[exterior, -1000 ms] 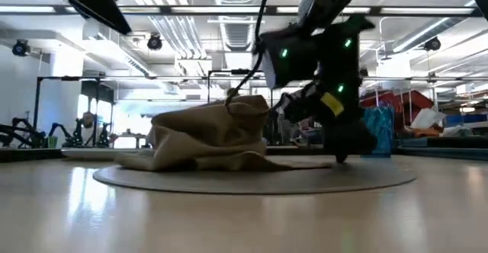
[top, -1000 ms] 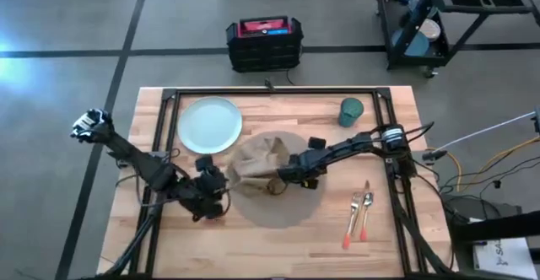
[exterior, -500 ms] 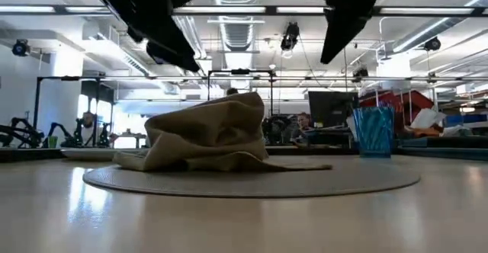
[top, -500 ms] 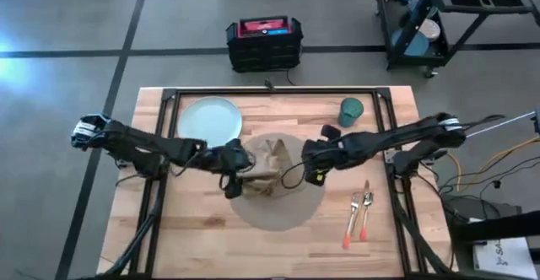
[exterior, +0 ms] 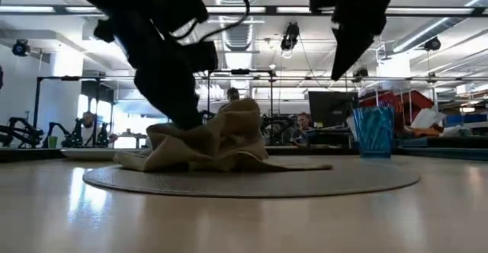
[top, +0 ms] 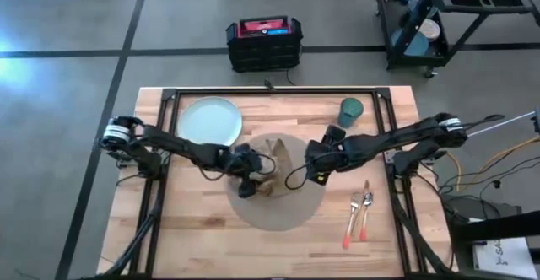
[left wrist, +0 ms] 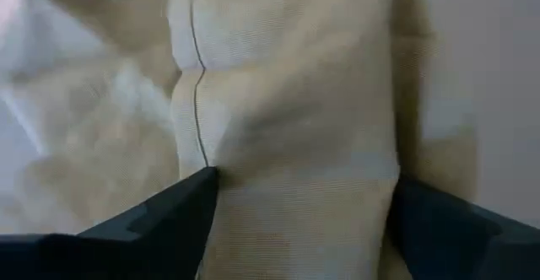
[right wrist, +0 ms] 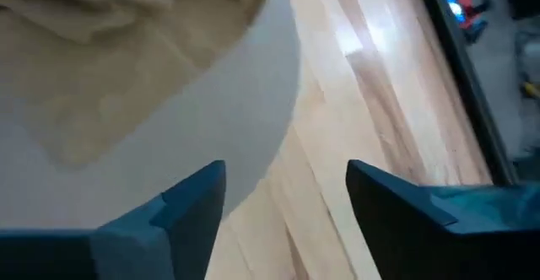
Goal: Set table place
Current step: Move the brown table napkin to the bottom left of the table
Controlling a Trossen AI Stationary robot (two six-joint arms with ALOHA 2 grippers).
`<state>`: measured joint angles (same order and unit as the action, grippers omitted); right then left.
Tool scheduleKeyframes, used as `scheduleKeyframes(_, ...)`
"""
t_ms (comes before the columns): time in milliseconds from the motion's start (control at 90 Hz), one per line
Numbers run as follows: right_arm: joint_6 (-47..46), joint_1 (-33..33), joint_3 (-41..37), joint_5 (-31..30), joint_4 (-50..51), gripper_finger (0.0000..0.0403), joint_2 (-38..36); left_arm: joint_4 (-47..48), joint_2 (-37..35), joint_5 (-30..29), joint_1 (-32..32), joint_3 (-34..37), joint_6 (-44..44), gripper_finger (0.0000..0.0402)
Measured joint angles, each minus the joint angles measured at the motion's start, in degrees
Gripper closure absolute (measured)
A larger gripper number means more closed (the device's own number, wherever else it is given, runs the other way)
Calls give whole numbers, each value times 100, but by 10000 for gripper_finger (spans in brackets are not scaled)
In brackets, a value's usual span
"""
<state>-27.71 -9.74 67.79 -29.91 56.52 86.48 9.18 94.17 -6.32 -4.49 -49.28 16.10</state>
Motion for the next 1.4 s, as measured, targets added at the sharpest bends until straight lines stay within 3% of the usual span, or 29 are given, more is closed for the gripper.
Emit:
scheduleKeyframes(100,-121,28,-276,-1,-398,194,-11,615,-1,141,-14,-235,102,236)
scheduleKeyframes(167,-81,41,-521,123,-898,229,-4,1075,-79,167,-34,-389,115,338)
scheduleKeyframes(211,19,42,-701,253,-1444,258,-6,1356,-178,193,-50,-460,157,375)
scheduleKeyframes(322,339,51,-1121,728,-2718,345,-6,2024,-465,582,-101,-702,429,388)
scheduleKeyframes(400,459,50,-1266,789,-3115,389,-6,3089,-717,1246,-211,-885,908,398)
scheduleKeyframes(578,446,100,-1448,743,-3085,392,-9,5479,-1486,3159,-1212,-1070,2637,401)
scheduleKeyframes(667,501,147,-1486,741,-3089,401,-9,5848,-1973,4023,-1954,-1141,3843,401)
scheduleKeyframes(744,565,207,-1496,738,-3101,400,-9,5787,-2430,4128,-2583,-1384,4985,401)
scheduleKeyframes(822,660,285,-1499,735,-3170,402,-9,5761,-2810,3696,-3114,-1780,6260,401)
scheduleKeyframes(911,709,358,-1505,732,-3189,402,-9,5798,-3075,2532,-3729,-2279,7280,401)
scheduleKeyframes(1067,751,410,-1506,726,-3218,403,-9,6106,-3251,-249,-4414,-2771,6879,401)
scheduleKeyframes(1133,750,415,-1506,728,-3220,403,-9,6162,-3255,-1017,-4425,-2788,6448,400)
scheduleKeyframes(1211,740,415,-1506,737,-3220,403,-9,6185,-3244,-1382,-4408,-2660,6050,392)
scheduleKeyframes(1400,668,415,-1506,746,-3221,403,-11,5844,-3044,-1515,-4242,-1731,5475,355)
